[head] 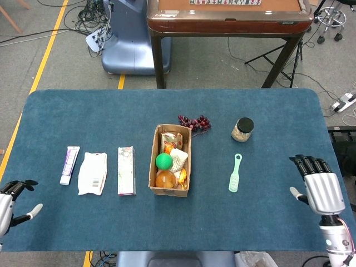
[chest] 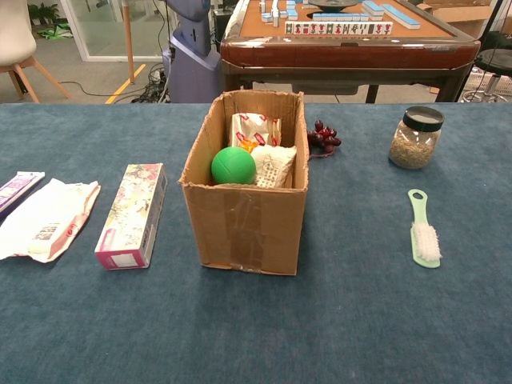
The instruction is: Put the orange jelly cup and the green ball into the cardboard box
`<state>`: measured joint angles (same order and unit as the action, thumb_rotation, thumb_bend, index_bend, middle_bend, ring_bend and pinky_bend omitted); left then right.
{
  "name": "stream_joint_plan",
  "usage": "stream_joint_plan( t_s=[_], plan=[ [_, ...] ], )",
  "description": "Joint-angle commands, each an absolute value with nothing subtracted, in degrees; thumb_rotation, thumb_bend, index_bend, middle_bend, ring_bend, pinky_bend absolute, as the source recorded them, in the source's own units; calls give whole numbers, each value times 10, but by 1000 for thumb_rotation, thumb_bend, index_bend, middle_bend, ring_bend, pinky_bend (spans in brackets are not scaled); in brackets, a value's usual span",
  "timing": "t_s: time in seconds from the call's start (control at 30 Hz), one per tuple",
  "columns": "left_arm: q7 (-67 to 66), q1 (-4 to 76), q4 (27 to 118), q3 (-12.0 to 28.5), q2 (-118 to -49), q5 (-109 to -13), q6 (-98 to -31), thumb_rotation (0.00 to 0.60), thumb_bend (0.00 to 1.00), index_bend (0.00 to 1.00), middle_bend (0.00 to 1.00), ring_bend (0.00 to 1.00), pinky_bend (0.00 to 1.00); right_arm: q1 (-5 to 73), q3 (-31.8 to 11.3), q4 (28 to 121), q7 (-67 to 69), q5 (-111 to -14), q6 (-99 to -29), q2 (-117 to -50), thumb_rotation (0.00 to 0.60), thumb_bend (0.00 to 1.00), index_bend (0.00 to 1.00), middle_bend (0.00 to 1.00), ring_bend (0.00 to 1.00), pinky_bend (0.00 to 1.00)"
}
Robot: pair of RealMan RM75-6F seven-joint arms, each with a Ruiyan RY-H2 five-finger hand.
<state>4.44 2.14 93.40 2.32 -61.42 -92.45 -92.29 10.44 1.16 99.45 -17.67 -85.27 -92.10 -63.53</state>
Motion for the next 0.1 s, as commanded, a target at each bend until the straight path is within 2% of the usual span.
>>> stream_joint_plan(
  t_s=[0.03, 0.1],
  plan=[
    [47, 27, 932, 21, -616, -920, -909, 600, 137, 365, 460, 346, 588, 92, 2, 985, -155, -865, -939, -632, 600, 0, 253, 241, 212, 270],
    [45, 30, 930, 20, -616, -913, -897, 600, 137, 365, 460, 346, 588, 91, -2, 980, -147, -863, -934, -632, 600, 0, 254, 241, 212, 270]
  ],
)
